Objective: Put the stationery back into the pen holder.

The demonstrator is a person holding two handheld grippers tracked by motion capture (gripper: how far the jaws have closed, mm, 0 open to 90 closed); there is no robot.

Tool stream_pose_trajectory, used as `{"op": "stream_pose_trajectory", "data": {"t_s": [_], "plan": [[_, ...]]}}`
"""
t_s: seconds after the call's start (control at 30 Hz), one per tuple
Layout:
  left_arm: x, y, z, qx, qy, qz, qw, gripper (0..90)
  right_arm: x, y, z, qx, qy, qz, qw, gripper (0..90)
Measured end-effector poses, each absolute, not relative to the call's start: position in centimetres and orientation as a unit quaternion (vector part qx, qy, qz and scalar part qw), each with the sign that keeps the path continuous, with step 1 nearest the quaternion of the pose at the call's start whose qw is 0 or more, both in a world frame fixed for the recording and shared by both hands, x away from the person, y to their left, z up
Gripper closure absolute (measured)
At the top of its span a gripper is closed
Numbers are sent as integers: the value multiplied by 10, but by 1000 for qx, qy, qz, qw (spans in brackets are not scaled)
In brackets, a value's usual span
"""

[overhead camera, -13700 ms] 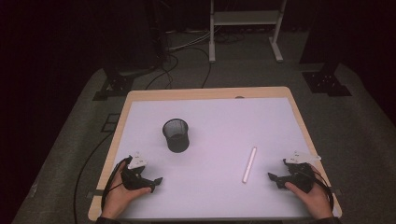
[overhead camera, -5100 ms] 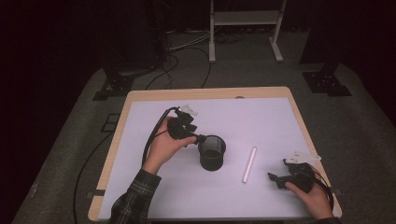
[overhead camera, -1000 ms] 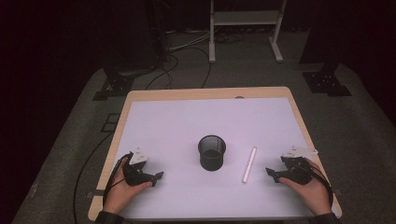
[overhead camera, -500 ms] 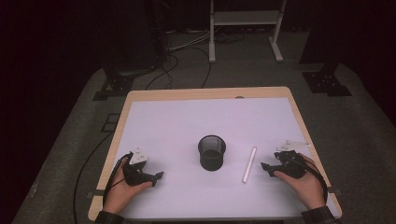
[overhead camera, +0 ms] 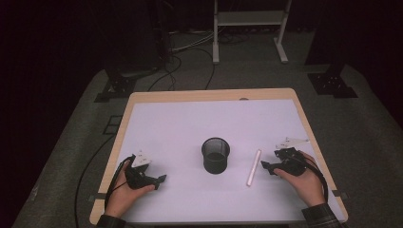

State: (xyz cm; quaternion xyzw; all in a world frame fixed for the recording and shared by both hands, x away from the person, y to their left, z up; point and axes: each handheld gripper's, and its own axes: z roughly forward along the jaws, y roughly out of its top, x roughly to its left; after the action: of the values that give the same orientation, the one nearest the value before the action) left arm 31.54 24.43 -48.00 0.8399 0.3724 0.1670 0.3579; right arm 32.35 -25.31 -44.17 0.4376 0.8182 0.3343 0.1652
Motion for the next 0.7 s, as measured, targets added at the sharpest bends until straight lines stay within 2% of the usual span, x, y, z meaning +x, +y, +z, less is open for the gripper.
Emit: {"op": "stream_pose_trajectory", "data": {"t_s": [0.7], "plan": [[315,244,-480,840,373,167,358,54,350,-233,-450,446,818,330,155,351]]}}
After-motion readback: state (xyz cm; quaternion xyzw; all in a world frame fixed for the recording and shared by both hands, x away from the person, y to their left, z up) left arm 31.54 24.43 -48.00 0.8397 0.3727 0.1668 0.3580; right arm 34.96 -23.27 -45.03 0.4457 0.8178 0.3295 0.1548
